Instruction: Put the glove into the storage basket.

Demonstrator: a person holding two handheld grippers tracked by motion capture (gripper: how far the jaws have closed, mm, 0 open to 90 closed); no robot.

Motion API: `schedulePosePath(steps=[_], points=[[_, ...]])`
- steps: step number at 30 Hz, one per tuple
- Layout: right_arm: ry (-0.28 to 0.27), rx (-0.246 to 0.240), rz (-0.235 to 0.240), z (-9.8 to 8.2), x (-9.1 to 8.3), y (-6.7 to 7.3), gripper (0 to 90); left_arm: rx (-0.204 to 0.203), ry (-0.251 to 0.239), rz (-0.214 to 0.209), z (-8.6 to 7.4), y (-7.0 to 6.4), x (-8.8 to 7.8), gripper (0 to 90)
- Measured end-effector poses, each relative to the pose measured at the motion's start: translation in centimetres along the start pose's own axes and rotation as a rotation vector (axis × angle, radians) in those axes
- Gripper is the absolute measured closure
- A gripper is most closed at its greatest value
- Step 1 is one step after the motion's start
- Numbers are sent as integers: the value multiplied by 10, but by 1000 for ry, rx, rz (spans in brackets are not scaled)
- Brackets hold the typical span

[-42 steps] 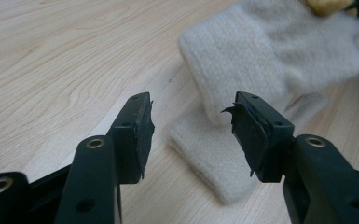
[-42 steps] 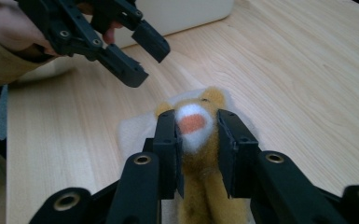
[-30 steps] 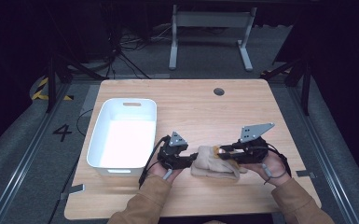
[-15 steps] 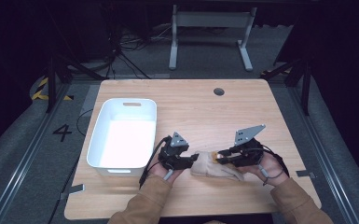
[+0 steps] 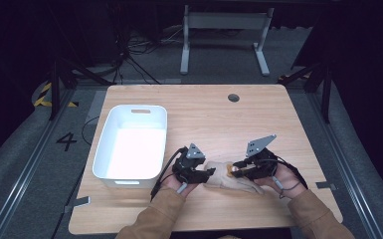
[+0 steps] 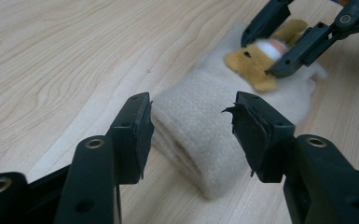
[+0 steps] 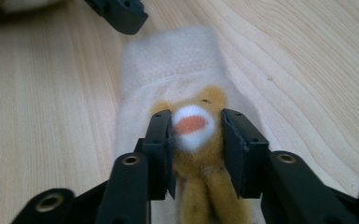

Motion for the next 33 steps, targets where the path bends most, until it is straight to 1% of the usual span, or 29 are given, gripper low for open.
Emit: schedulePosePath(steps=[1,2,3,4,7,8,9,10,15,19,22,25,26,27,29,30,33], points=[[-2,12,4,0,1,0,596,6,2,-2,0,0,0,468],[-2,12,4,0,1,0,596,14,2,-5,1,-1,1,468],[-8,9,0,0,0,0,555,17,5,-9,1,-1,1,463],[-25,9,-8,0,-1,0,517,23,6,-9,1,-2,1,459],[-61,6,-12,0,-8,1,502,25,1,-23,3,-2,1,441],[-73,8,-19,0,-10,1,499,30,1,-29,3,-2,1,437],[-103,16,-30,0,-17,1,498,32,-1,-35,4,-3,1,421],[-103,16,-30,0,-17,1,498,32,-1,-35,4,-3,1,416],[-157,19,-68,-2,-30,3,498,50,-8,-51,8,-3,1,385],[-178,31,-91,-3,-36,3,498,56,-7,-67,9,-4,1,341],[-191,32,-107,-4,-40,2,498,66,-5,-78,11,-5,1,294],[-205,38,-124,-6,-45,2,507,67,-7,-82,12,-7,2,245],[-217,45,-138,-7,-48,2,509,73,-2,-87,12,-7,2,219],[-217,45,-138,-7,-48,2,509,74,-2,-89,13,-7,2,219],[-229,52,-148,-8,-52,1,512,78,-5,-100,14,-8,2,186],[-231,51,-152,-9,-53,1,512,84,-8,-97,15,-8,2,176],[-252,65,-173,-12,-60,0,516,84,-9,-95,15,-9,2,161]])
Point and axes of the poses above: each handheld gripper's, and its own axes: x roughly forward along the jaws, z roughly out of its top, y roughly to its left, the point moved 1 cm from there along x, roughly forward along the jaws, and after that the axes turned 13 degrees about z, right-handed, at the moved point
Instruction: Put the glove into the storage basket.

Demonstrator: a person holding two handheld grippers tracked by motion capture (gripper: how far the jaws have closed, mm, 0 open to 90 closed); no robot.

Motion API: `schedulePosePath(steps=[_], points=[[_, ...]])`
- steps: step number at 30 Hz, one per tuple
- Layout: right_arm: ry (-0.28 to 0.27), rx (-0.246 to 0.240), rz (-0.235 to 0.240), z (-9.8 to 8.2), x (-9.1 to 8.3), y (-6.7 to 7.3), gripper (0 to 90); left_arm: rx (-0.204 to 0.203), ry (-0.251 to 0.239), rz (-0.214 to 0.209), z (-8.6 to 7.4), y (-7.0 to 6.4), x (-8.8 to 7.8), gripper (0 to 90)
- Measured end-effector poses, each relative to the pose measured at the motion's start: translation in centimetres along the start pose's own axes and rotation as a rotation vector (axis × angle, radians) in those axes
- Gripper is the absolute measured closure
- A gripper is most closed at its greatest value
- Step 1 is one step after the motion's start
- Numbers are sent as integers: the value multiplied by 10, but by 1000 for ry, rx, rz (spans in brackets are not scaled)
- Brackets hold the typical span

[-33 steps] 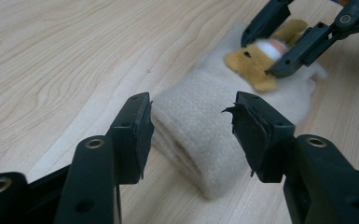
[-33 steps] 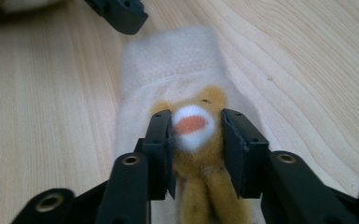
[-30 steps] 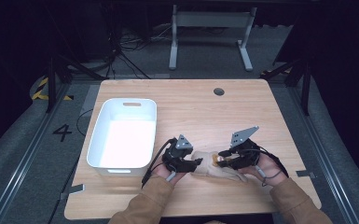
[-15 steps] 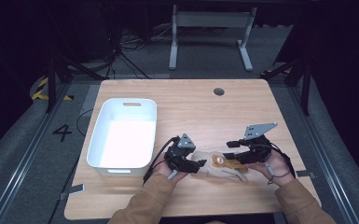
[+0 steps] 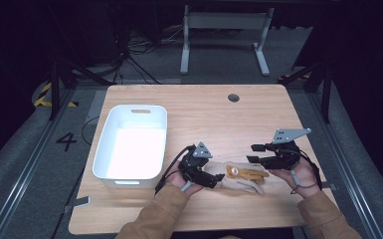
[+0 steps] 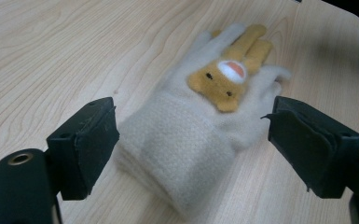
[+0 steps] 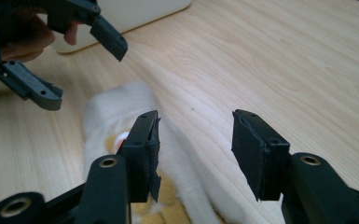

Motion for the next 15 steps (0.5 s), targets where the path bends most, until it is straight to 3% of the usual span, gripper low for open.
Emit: schedulePosePath(steps=[3,7,15], points=[[-22,17,-32,-1,-7,-4,515,-3,-3,1,0,-1,1,152],[-48,75,-110,-6,-17,-12,507,8,-1,12,1,-1,1,129],[-69,118,-175,-13,-26,-21,500,15,4,9,1,-2,4,105]])
Point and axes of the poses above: each handheld gripper's, and its own axes: x roughly forward along the jaws, z roughly out of its top, y roughly to its left, the point moved 1 cm from there along x, roughly forward along the jaws, and after that the axes turned 13 degrees about z, right-handed, at the moved point
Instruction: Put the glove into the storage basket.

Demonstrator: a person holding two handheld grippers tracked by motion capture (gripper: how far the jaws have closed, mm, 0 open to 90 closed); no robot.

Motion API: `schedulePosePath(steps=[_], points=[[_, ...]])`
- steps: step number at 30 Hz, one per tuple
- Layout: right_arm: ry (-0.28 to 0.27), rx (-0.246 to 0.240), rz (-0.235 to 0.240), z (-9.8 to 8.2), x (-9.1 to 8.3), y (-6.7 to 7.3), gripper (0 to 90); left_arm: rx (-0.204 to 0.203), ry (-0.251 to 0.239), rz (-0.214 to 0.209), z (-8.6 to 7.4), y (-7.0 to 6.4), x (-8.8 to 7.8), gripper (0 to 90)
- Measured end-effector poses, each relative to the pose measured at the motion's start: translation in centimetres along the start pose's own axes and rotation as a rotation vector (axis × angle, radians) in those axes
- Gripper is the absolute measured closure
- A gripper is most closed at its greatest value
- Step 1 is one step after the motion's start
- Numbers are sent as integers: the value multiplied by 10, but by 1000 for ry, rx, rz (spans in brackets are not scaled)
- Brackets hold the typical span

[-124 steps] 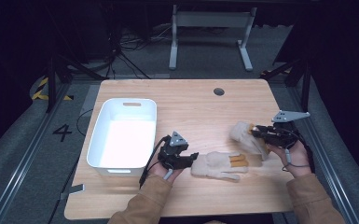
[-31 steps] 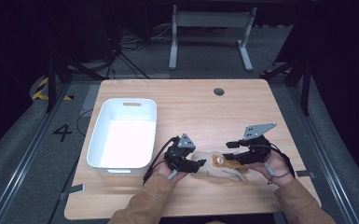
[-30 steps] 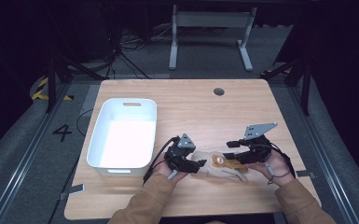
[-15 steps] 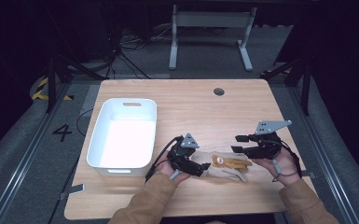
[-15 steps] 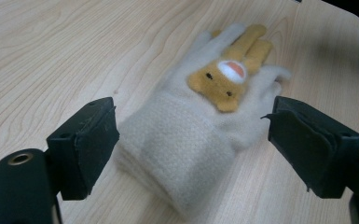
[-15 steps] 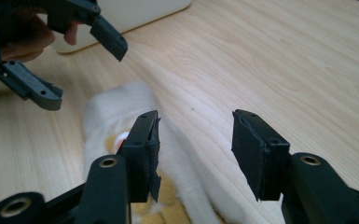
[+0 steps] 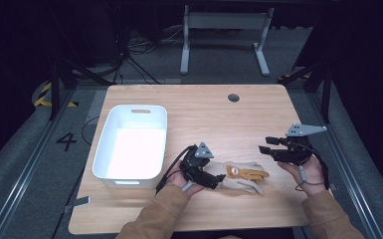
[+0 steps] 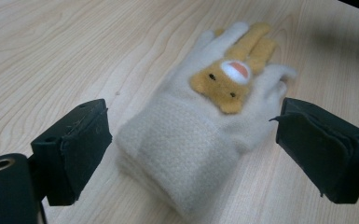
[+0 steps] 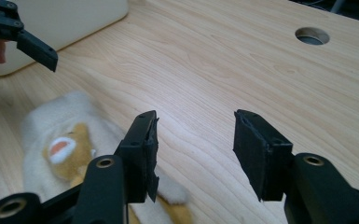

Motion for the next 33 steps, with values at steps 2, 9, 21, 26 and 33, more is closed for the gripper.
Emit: schedulePosePath(steps=[2,9,21,26,33], points=[[3,11,-4,-1,-1,-2,498,25,2,-10,1,-1,2,103],[-3,35,-19,-8,-9,-7,484,83,17,-36,5,-9,14,43],[-18,65,-44,-19,-23,-10,480,130,40,-71,7,-16,32,0],[-15,66,-39,-18,-21,-10,477,191,27,-89,5,-19,38,0],[-11,58,-16,-18,-18,-9,470,188,25,-108,5,-12,47,0]])
Point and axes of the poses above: each handheld gripper's, and its own axes: x roughly forward along the jaws, z roughly out of its top, y roughly to its left, the point moved 1 cm from there along x, roughly forward along the jaws, and after that the axes turned 13 degrees about z, right-handed, at the moved point
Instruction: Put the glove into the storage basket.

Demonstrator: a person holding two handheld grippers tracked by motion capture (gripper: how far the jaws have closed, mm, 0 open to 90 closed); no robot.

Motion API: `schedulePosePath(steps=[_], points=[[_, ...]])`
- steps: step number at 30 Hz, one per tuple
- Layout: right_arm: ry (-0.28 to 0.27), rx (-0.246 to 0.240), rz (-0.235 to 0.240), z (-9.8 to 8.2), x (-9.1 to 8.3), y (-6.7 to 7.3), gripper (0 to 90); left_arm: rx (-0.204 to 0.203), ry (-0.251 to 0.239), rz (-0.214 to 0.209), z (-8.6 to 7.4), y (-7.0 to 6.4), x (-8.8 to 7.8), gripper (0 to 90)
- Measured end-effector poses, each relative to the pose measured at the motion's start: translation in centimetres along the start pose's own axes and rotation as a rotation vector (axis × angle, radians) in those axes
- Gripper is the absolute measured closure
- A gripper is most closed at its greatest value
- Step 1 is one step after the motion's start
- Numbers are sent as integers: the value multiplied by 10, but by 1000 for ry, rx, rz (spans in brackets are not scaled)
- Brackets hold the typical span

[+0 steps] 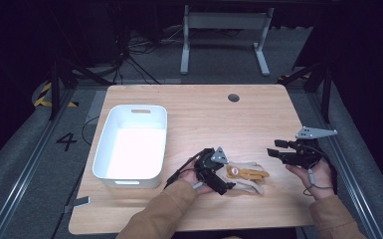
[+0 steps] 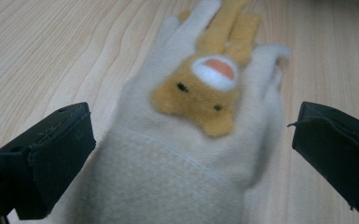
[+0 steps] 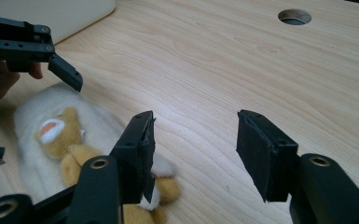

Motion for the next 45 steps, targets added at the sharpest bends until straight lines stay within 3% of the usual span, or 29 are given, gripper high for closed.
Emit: schedulePosePath(steps=[2,5,9,22,29,37,45], points=[[0,-1,3,0,0,0,468,-2,12,-1,-1,0,3,0],[-2,1,4,0,1,0,467,54,33,6,1,-3,6,0],[-5,4,10,0,0,0,466,81,29,-1,3,-6,9,0],[-3,2,14,0,1,1,461,104,49,11,-4,-7,20,0],[-7,2,20,0,1,1,461,145,64,16,-3,-9,28,0],[-19,5,22,-1,-2,1,460,137,100,6,-4,-6,34,5],[-22,2,28,-1,-2,2,458,122,100,2,-3,-5,33,61]])
Point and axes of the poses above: each handheld gripper's, and its own axes: x roughly forward along the jaws, z roughly out of its top, y roughly to its left, the point moved 1 cm from there along x, roughly forward along the jaws, and after that the axes turned 13 degrees about z, right-handed, at the moved point
